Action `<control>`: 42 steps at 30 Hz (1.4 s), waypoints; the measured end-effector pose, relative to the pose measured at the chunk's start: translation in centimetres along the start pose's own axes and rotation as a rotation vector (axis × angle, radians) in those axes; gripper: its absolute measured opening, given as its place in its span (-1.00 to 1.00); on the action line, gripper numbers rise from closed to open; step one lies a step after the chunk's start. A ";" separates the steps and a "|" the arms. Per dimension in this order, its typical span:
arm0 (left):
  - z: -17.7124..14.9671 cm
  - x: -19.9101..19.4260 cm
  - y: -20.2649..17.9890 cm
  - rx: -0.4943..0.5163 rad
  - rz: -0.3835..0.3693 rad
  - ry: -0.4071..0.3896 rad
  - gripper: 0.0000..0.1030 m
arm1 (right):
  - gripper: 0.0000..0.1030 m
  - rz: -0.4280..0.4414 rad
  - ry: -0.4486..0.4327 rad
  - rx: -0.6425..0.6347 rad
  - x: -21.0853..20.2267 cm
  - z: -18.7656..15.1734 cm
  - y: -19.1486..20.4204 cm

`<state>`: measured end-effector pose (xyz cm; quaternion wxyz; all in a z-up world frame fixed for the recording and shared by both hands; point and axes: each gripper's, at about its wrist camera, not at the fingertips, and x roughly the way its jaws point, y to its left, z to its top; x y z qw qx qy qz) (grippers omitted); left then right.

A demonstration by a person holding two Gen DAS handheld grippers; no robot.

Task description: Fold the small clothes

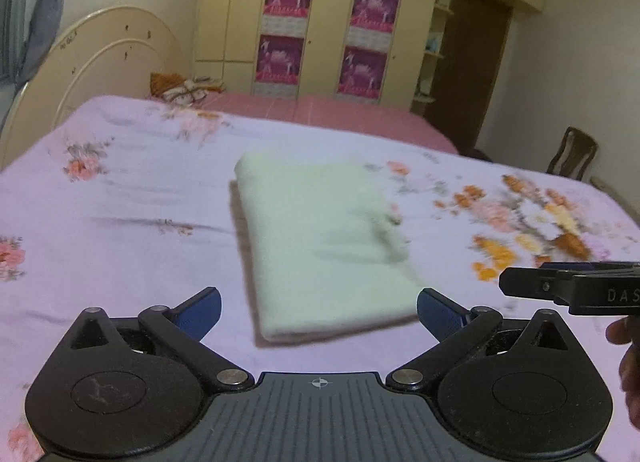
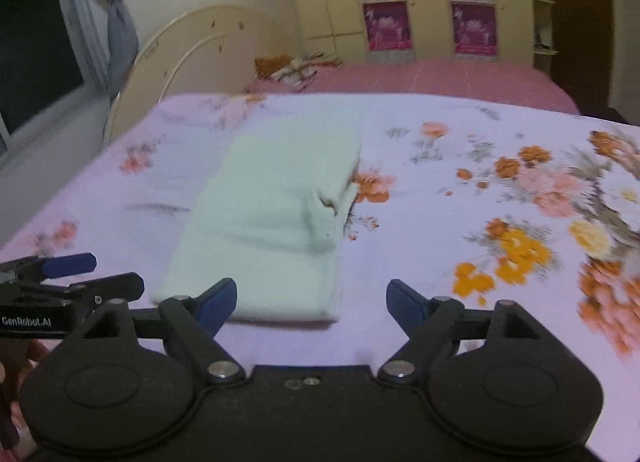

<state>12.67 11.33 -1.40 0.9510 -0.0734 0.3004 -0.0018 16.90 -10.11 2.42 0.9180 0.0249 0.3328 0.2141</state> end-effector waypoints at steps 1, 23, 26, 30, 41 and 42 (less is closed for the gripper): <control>0.0 -1.0 -0.3 0.004 -0.008 -0.005 1.00 | 0.66 -0.014 -0.020 0.012 -1.3 -0.3 0.2; -4.5 -13.5 -2.2 0.056 -0.028 -0.080 1.00 | 0.98 -0.140 -0.137 0.049 -13.6 -7.1 6.2; -4.2 -14.0 -2.1 0.053 -0.021 -0.090 1.00 | 0.98 -0.142 -0.156 0.044 -13.9 -6.9 6.4; -4.1 -14.1 -2.6 0.060 -0.020 -0.096 1.00 | 0.98 -0.141 -0.176 0.032 -14.4 -6.4 6.6; -4.5 -14.7 -3.6 0.066 -0.012 -0.100 1.00 | 0.98 -0.142 -0.187 0.036 -14.9 -6.5 6.4; -4.6 -14.7 -3.5 0.066 -0.011 -0.100 1.00 | 0.98 -0.145 -0.189 0.036 -15.0 -6.5 6.4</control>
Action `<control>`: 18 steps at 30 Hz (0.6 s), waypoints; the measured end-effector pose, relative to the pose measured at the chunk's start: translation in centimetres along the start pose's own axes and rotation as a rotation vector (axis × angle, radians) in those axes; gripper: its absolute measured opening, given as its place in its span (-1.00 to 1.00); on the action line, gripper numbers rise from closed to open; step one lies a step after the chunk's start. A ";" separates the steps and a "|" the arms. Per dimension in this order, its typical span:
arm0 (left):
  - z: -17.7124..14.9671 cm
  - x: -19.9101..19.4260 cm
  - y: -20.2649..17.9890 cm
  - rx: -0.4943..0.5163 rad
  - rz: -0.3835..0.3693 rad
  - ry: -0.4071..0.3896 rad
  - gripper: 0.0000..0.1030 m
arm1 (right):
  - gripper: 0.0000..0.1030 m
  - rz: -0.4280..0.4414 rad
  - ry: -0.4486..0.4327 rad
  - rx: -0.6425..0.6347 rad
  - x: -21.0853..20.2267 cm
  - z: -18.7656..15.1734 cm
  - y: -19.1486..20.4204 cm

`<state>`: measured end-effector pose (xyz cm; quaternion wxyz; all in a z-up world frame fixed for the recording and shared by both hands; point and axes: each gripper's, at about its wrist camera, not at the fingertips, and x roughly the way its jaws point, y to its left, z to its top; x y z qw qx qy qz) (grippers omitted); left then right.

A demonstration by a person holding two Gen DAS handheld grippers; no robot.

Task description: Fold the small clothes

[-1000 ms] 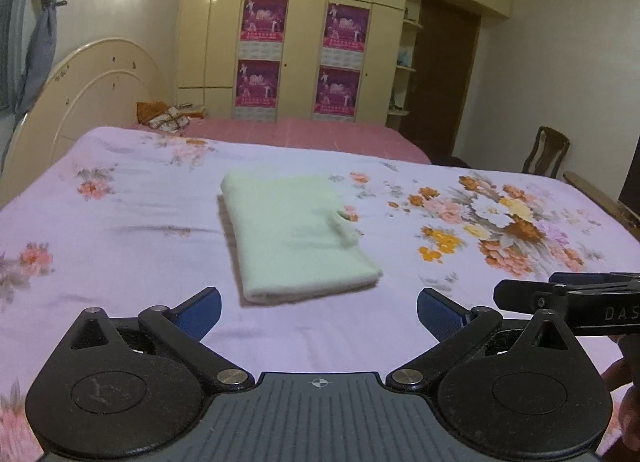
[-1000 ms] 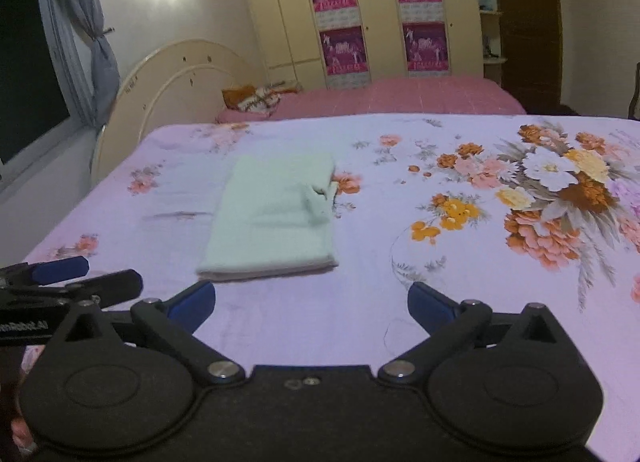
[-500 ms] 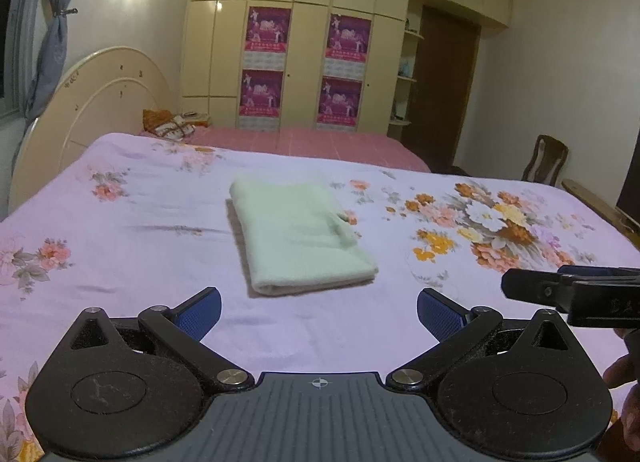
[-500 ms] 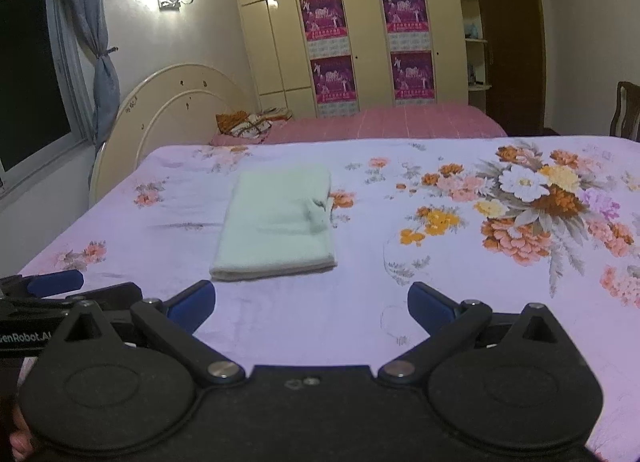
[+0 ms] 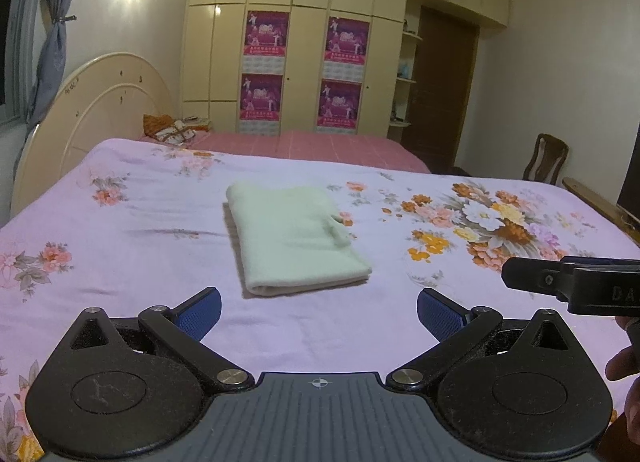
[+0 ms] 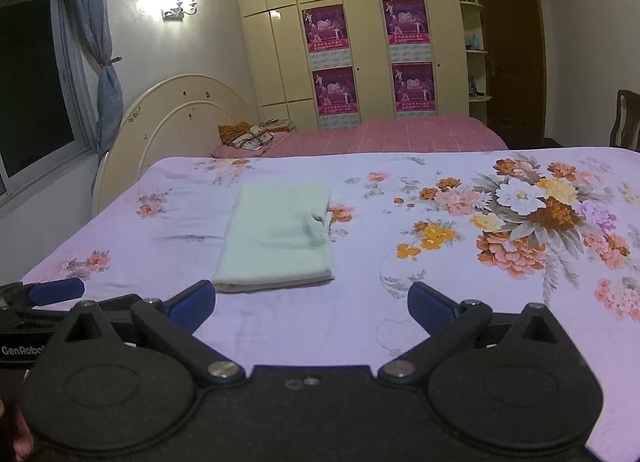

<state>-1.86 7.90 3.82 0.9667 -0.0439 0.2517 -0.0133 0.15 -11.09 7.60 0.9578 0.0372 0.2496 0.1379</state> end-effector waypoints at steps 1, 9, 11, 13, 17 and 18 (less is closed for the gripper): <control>0.0 0.0 0.0 -0.001 -0.001 -0.001 1.00 | 0.98 -0.001 0.000 0.000 -0.1 -0.1 0.0; 0.1 0.0 -0.2 0.001 -0.003 -0.008 1.00 | 0.98 -0.009 -0.006 -0.005 -0.4 -0.3 0.1; 0.1 0.0 -0.3 0.001 -0.005 -0.008 1.00 | 0.98 -0.008 -0.006 -0.004 -0.4 -0.3 0.1; 0.1 0.0 -0.2 0.001 -0.005 -0.009 1.00 | 0.98 -0.011 -0.007 -0.004 -0.5 -0.3 0.0; 0.1 0.1 -0.1 -0.001 -0.010 -0.004 1.00 | 0.98 -0.014 -0.005 -0.002 -0.6 -0.3 -0.1; 0.1 0.2 -0.1 0.000 -0.009 -0.003 1.00 | 0.98 -0.014 -0.005 -0.002 -0.6 -0.3 -0.2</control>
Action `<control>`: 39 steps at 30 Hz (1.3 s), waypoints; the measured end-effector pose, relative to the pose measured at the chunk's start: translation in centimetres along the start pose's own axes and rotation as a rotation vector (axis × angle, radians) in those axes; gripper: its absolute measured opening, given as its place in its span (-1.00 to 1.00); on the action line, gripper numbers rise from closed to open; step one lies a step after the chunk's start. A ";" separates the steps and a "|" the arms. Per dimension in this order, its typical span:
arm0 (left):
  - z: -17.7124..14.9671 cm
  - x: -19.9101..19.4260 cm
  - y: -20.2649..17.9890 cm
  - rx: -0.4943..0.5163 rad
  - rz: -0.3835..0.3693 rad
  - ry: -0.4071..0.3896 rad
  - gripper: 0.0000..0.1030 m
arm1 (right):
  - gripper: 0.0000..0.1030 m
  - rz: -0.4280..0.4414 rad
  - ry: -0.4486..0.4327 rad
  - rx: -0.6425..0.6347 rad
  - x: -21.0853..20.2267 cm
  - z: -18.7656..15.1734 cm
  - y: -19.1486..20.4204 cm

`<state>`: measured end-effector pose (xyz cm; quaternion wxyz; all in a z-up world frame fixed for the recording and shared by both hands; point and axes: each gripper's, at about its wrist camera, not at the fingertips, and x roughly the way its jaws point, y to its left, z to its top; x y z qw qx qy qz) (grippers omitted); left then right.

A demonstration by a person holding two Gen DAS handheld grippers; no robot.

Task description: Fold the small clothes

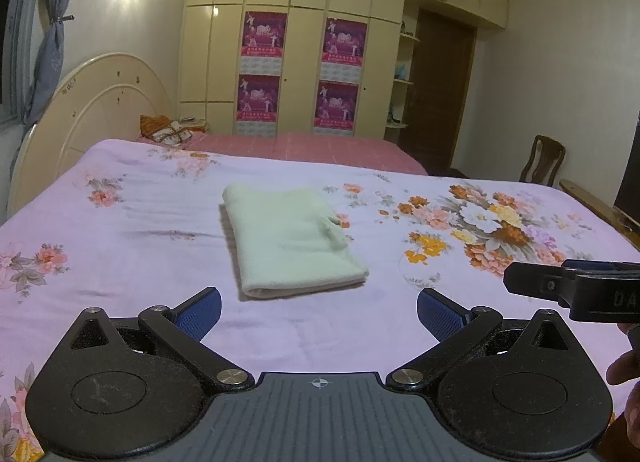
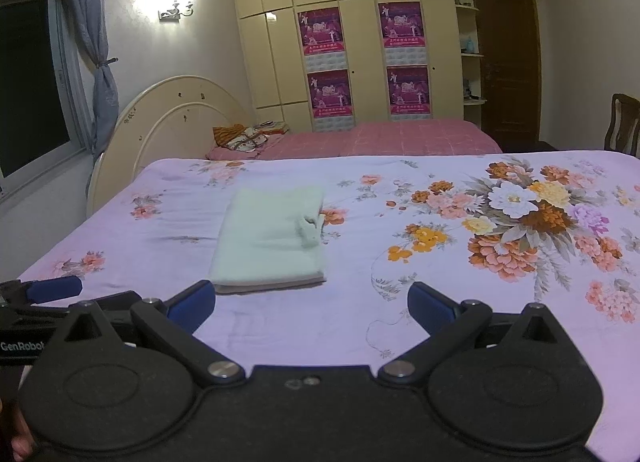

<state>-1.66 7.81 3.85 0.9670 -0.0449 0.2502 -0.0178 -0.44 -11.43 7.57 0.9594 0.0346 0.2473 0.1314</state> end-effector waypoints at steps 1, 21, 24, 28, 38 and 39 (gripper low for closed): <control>0.0 0.0 0.0 0.002 0.001 0.000 1.00 | 0.98 -0.001 0.001 0.000 0.0 0.0 0.0; 0.0 0.5 -0.2 0.001 0.010 -0.002 1.00 | 0.98 -0.014 0.009 0.004 0.5 -0.1 0.1; 0.0 0.5 -0.2 0.004 0.009 -0.002 1.00 | 0.98 -0.016 0.007 0.004 0.5 -0.1 0.1; 0.0 0.5 -0.3 0.004 0.011 -0.006 1.00 | 0.98 -0.015 0.011 0.006 0.6 0.0 -0.1; 0.0 0.4 -0.6 0.013 0.015 -0.014 1.00 | 0.98 -0.012 0.012 0.000 0.6 0.0 -0.3; 0.0 0.4 -0.6 0.014 0.016 -0.015 1.00 | 0.98 -0.011 0.013 0.000 0.7 0.0 -0.3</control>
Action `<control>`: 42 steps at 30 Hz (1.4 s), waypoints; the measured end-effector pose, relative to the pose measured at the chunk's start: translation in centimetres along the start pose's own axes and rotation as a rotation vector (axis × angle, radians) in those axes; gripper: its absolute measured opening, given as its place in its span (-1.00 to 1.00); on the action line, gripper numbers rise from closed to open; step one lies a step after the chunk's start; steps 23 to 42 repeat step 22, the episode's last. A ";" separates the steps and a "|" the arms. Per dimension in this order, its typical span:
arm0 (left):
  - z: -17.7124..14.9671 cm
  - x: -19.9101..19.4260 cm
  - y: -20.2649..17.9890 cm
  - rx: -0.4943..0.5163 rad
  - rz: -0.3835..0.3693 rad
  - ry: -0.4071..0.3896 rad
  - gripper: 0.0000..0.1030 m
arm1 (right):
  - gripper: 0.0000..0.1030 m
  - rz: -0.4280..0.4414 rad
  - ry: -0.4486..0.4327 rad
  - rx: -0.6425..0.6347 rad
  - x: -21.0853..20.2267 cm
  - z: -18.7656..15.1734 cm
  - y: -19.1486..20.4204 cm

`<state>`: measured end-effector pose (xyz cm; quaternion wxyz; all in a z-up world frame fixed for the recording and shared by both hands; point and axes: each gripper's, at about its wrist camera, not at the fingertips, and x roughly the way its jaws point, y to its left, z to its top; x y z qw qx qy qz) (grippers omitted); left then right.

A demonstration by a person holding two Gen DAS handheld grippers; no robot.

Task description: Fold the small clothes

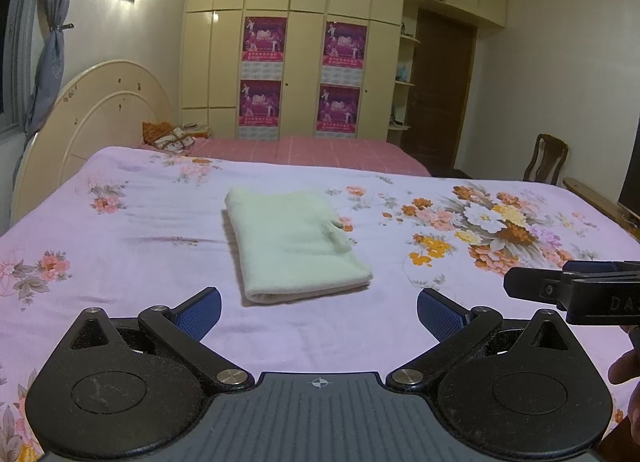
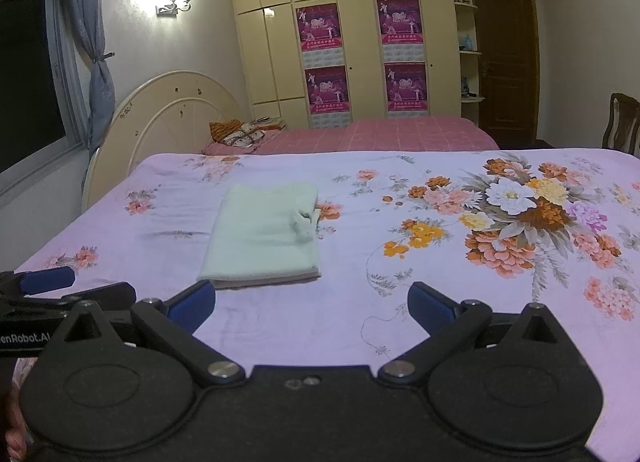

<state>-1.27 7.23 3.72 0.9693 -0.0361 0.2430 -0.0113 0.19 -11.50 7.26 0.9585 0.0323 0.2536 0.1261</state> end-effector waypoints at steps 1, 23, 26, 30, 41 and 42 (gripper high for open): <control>0.0 0.0 0.0 0.001 0.000 -0.002 1.00 | 0.98 0.002 0.000 -0.002 0.0 0.0 -0.2; 0.0 -0.6 -1.2 0.032 -0.044 -0.031 1.00 | 0.98 0.002 0.001 -0.012 -0.5 -0.1 -2.7; 0.0 -0.6 -1.2 0.032 -0.044 -0.031 1.00 | 0.98 0.002 0.001 -0.012 -0.5 -0.1 -2.7; 0.0 -0.6 -1.2 0.032 -0.044 -0.031 1.00 | 0.98 0.002 0.001 -0.012 -0.5 -0.1 -2.7; 0.0 -0.6 -1.2 0.032 -0.044 -0.031 1.00 | 0.98 0.002 0.001 -0.012 -0.5 -0.1 -2.7; 0.0 -0.6 -1.2 0.032 -0.044 -0.031 1.00 | 0.98 0.002 0.001 -0.012 -0.5 -0.1 -2.7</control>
